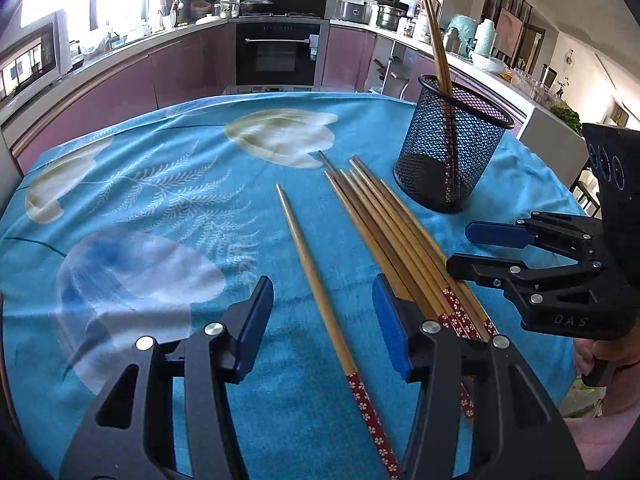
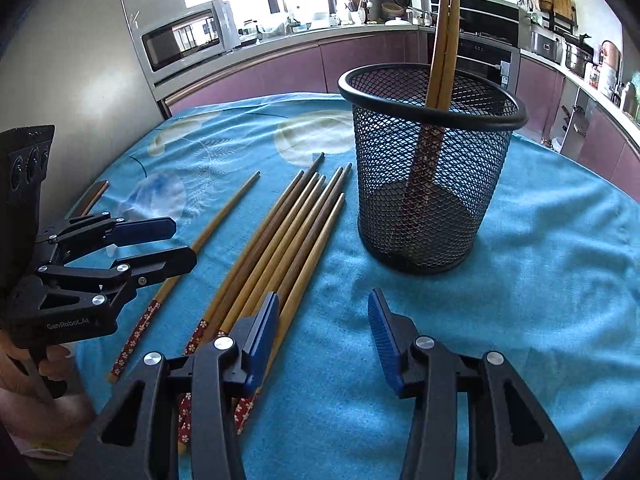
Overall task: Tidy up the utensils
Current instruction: 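Grasp another chopstick with the left tool while the right tool grasps one too, then raise the chopstick upright into the mesh cup with the left tool while the right tool does likewise, then open both tools to drop the chopsticks into the cup and withdraw, then grasp a chopstick with the left tool while the right tool grasps another, then lift the chopstick upright over the mesh cup with the left tool while the right tool does likewise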
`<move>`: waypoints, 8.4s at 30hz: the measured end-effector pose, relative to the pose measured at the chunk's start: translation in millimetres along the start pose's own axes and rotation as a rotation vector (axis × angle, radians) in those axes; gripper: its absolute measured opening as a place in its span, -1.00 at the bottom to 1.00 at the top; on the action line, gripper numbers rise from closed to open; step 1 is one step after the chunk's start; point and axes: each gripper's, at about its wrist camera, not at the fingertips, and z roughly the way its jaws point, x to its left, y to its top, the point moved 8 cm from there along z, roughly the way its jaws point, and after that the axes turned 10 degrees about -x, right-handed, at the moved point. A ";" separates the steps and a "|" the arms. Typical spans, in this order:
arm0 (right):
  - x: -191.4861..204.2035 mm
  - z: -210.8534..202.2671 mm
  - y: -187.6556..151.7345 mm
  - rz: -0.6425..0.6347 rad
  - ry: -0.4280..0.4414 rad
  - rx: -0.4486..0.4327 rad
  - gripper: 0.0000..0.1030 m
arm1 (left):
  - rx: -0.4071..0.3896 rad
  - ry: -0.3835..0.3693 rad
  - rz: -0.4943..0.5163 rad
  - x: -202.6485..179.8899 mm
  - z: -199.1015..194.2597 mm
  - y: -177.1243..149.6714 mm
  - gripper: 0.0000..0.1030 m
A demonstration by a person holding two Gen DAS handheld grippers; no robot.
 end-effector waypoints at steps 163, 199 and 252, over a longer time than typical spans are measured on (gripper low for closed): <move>-43.9 -85.6 110.7 0.037 0.094 -0.337 -0.27 | -0.242 -0.121 0.028 -49.4 0.9 151.4 0.04; 12.1 -1.1 0.3 -0.012 0.055 -0.016 -0.27 | 0.049 -0.012 0.043 -25.1 24.1 -5.9 0.16; 14.0 7.8 10.8 0.063 0.144 0.005 -0.88 | 0.053 -0.049 -0.020 -25.6 24.9 -2.3 -0.85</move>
